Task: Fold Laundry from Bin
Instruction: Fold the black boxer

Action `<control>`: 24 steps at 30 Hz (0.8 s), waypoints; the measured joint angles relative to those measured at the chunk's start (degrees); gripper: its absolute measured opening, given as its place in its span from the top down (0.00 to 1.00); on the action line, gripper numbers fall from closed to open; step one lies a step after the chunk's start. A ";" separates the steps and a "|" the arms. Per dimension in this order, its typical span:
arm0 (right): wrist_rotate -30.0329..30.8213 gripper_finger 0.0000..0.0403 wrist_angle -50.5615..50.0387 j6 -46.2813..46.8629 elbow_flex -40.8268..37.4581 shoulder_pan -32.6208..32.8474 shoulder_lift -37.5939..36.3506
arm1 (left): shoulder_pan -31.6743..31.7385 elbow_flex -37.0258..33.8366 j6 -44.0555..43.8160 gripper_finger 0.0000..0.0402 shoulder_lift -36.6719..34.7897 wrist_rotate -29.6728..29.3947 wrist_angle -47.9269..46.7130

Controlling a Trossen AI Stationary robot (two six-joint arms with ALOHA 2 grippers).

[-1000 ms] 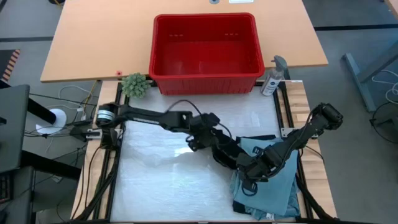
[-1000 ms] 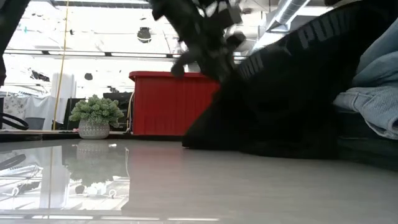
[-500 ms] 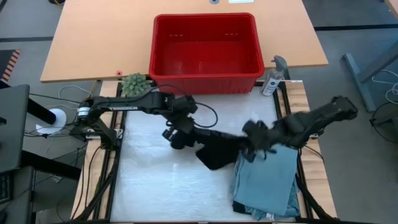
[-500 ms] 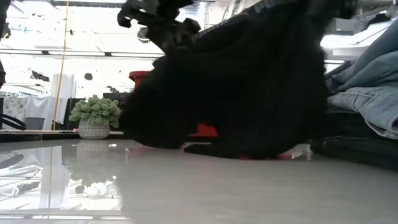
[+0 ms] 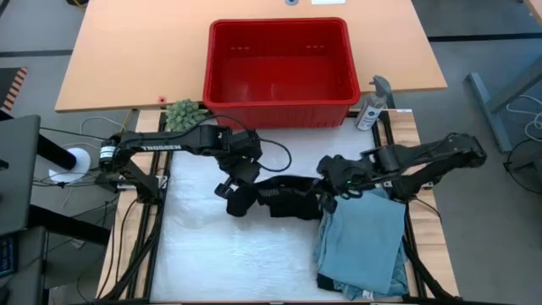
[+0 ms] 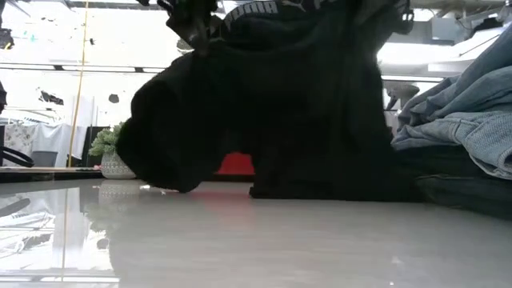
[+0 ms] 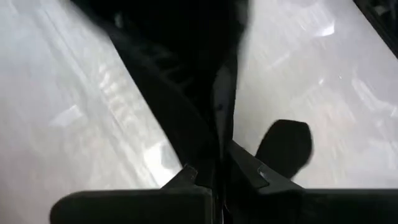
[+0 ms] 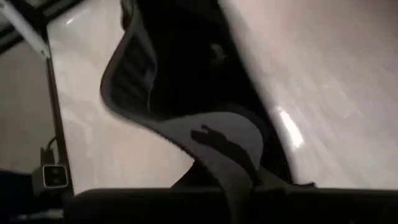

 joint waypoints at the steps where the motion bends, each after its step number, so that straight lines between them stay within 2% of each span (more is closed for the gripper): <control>1: -0.73 0.96 0.69 -0.62 0.00 0.01 0.98 | -0.02 -1.07 -0.60 0.99 0.00 0.08 1.49; 11: -6.16 0.96 1.07 -3.42 0.00 0.15 8.05 | 0.26 -10.37 -0.81 0.98 0.09 1.22 6.16; 19: -6.89 0.96 1.43 -3.87 0.00 0.15 8.50 | 0.24 -17.11 -1.06 0.80 0.09 1.19 10.37; 24: -6.92 0.96 1.72 -4.18 0.00 0.15 8.46 | 0.24 -18.22 -1.58 0.70 0.09 1.13 11.56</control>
